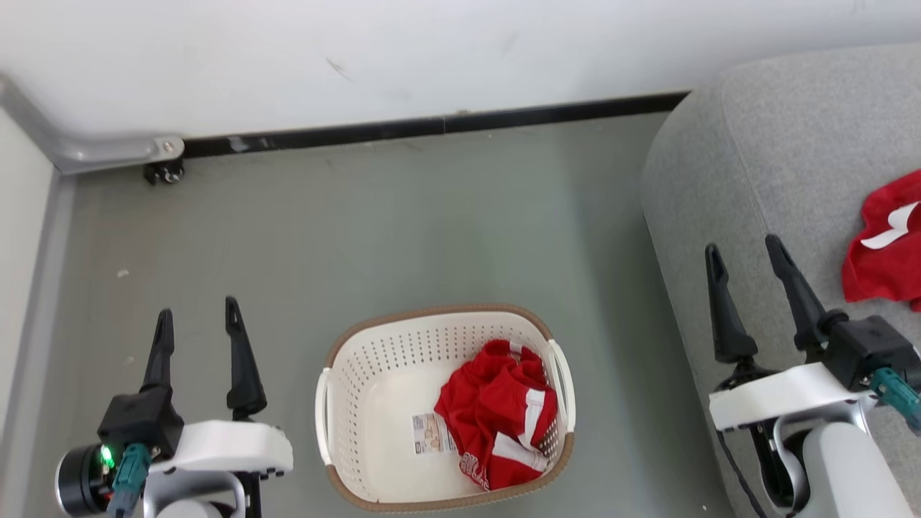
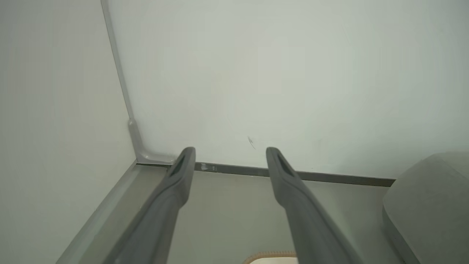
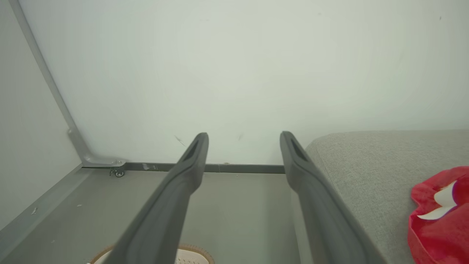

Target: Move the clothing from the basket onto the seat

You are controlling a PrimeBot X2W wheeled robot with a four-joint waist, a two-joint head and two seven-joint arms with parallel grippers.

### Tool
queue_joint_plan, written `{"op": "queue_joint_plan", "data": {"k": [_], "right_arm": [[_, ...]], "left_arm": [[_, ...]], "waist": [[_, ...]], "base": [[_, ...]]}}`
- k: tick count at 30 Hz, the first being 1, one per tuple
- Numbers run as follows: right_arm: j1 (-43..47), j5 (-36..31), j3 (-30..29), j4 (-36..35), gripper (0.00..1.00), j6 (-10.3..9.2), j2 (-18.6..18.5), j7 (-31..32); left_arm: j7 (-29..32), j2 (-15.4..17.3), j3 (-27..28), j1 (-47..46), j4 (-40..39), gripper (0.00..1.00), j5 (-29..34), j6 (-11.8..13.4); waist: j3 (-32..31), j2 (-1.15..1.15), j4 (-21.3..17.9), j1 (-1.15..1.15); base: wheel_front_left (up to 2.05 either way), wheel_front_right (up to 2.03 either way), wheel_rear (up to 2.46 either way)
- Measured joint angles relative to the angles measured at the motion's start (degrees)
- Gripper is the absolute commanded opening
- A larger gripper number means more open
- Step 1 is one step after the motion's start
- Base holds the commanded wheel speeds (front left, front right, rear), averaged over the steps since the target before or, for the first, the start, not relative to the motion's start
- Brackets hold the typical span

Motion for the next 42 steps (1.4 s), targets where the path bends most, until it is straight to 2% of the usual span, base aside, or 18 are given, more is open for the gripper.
{"op": "queue_joint_plan", "data": {"k": [12,17,23,42], "right_arm": [[5.69,-0.01,-0.45,-0.4,1.0,0.0,0.04,2.46],[8.35,-0.02,-0.43,-1.04,1.0,0.0,0.1,3.71],[11.5,-0.02,-0.37,-1.89,1.0,0.0,0.13,4.78],[15.27,0.78,-0.2,-7.28,1.0,0.0,0.2,7.82]], "left_arm": [[0.01,0.19,0.99,6.46,-1.62,1.0,-1.4,0.18],[0.01,1.91,1.86,9.04,-1.11,1.0,-2.18,-0.84],[0.01,2.12,1.8,12.01,-1.1,1.0,-2.18,-1.27],[0.02,3.11,0.75,15.45,-3.15,1.0,-2.27,-2.97]], "waist": [[-6.13,0.0,1.56,-0.01],[-8.4,0.0,2.05,0.0],[-10.7,0.0,2.46,-0.01],[-14.34,0.0,3.41,0.0]], "base": [[0.0,0.0,0.0],[0.0,0.0,0.0],[0.0,0.0,0.0],[0.0,0.0,0.0]]}}
